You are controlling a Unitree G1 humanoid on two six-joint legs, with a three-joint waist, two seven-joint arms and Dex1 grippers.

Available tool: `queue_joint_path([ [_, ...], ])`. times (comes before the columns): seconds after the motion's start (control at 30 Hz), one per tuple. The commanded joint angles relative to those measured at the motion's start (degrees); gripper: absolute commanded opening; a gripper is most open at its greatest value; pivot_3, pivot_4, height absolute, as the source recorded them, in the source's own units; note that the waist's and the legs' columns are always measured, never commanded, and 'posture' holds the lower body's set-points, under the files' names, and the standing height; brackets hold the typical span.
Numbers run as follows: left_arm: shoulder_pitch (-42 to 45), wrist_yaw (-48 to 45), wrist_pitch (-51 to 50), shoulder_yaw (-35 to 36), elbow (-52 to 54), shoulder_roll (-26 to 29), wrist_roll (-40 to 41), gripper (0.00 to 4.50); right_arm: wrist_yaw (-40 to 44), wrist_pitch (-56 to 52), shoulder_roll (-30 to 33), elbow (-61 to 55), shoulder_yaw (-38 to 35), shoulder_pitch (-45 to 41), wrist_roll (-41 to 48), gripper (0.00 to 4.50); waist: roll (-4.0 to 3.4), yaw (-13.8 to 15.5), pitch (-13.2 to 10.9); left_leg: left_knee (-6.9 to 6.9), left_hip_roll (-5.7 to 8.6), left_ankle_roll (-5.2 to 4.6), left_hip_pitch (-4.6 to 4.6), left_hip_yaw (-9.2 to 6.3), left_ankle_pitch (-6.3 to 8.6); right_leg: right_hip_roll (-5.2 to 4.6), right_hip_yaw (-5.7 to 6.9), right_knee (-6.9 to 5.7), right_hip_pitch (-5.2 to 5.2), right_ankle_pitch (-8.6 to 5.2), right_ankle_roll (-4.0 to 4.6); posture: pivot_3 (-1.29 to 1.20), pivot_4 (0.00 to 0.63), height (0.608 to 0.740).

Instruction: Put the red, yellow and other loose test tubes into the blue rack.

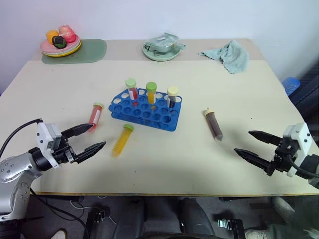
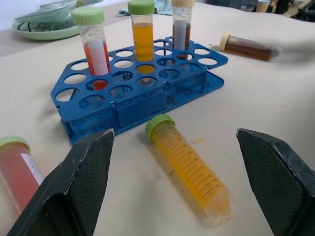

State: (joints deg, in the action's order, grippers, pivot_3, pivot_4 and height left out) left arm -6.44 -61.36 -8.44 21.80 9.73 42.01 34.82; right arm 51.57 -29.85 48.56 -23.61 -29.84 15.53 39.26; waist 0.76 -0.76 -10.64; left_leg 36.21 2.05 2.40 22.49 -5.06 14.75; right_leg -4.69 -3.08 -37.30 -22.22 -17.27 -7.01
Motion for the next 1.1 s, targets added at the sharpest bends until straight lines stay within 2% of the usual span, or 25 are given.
queue_joint_path([
  [0.03, -0.23, -0.27, 1.62, 1.72, 0.39, 0.45, -0.63, 4.08, -0.65, -0.43, 0.69, -2.23, -1.58, -0.46, -0.14, 4.5, 0.0, 0.04, 0.0, 0.0, 0.0, 0.0, 0.0, 0.0, 0.0, 0.0, 0.0, 0.0, 0.0, 0.0, 0.0, 0.0, 0.15, 0.74],
  [0.53, -0.18, -1.51, -1.54, 1.42, 1.08, -0.01, 2.26, 4.08, -4.71, -7.38, 1.68, -5.35, 0.88, -4.29, -0.01, 4.5, 0.0, 0.03, 0.0, 0.0, 0.0, 0.0, 0.0, -0.01, 0.0, 0.0, 0.0, 0.0, 0.0, 0.0, 0.0, 0.0, 0.15, 0.74],
  [0.8, 0.07, -2.36, -1.58, 1.23, 0.55, -0.54, 2.53, 4.08, -12.04, -11.19, 2.39, -6.25, 2.43, -5.09, -5.95, 4.5, 0.0, -0.01, 0.0, 0.01, 0.01, 0.0, 0.0, 0.01, 0.0, 0.0, 0.0, -0.01, -0.01, 0.0, 0.0, 0.0, 0.15, 0.74],
  [1.0, 0.57, -2.5, -2.15, 0.83, 0.62, -0.99, 2.94, 4.08, -13.7, -14.78, 4.72, -4.53, 5.34, -9.21, -8.51, 4.5, 0.0, -0.02, 0.01, 0.01, 0.0, 0.0, 0.0, 0.01, 0.0, 0.0, 0.0, -0.01, -0.01, 0.01, 0.0, 0.0, 0.15, 0.74],
  [1.1, 0.32, -2.69, -2.47, 0.78, 0.72, -1.15, 3.18, 4.08, -14.33, -19.84, 6.16, -3.54, 6.68, -12.92, -7.36, 4.5, 0.0, -0.06, 0.01, 0.01, 0.01, 0.0, 0.0, 0.01, 0.0, 0.0, 0.0, -0.01, 0.0, 0.01, 0.0, 0.0, 0.15, 0.74],
])
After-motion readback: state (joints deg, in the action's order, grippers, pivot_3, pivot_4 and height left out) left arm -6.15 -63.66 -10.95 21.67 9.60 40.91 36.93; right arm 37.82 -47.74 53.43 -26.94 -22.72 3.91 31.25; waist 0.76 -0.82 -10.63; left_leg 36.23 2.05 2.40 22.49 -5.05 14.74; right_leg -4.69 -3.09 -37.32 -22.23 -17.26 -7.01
